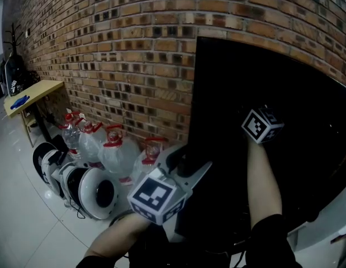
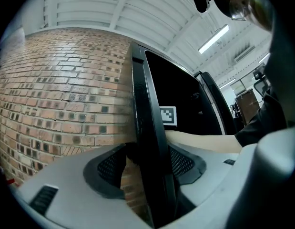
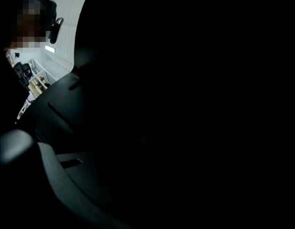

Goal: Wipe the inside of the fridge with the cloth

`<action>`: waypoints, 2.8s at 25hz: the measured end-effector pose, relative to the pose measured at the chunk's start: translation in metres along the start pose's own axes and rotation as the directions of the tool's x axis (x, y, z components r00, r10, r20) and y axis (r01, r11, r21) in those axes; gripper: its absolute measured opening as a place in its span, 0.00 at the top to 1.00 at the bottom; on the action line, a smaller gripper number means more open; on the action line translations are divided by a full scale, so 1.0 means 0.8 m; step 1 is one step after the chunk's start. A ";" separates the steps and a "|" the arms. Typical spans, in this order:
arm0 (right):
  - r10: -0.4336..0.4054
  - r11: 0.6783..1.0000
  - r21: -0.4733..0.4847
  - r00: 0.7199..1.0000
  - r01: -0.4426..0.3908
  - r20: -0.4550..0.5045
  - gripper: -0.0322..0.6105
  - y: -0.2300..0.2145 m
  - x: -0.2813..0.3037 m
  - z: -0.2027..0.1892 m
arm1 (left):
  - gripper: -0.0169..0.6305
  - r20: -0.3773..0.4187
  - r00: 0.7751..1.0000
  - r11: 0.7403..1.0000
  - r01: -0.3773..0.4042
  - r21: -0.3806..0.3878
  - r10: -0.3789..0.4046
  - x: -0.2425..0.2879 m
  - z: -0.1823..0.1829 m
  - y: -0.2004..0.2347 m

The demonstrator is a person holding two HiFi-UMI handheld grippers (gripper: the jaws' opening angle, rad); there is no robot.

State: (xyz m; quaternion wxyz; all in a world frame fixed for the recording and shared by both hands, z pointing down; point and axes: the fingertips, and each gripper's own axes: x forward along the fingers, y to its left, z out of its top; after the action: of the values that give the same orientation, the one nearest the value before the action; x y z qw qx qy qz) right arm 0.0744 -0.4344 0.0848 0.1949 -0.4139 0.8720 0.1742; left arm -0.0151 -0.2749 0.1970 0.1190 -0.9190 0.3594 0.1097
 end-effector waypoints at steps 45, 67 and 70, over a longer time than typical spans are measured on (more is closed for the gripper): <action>0.252 0.967 0.026 0.967 -0.252 0.029 0.84 0.180 -0.145 0.031 | 0.55 0.046 0.999 0.994 -0.017 -0.111 0.022 -0.021 -0.015 -0.005; 0.215 0.974 0.071 0.976 -0.217 0.023 0.84 0.143 -0.111 -0.030 | 0.55 0.022 1.000 0.996 -0.003 -0.091 0.005 -0.031 -0.024 -0.011; 0.181 0.979 0.095 0.984 -0.180 0.002 0.84 0.118 -0.098 -0.044 | 0.55 0.020 1.000 0.997 0.002 -0.081 0.000 -0.030 -0.024 -0.010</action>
State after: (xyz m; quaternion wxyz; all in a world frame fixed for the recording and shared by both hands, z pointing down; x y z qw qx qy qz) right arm 0.0387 -0.3431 0.1669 0.1950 -0.3240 0.9138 0.1484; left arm -0.0245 -0.2598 0.2231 0.0850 -0.9222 0.3531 0.1333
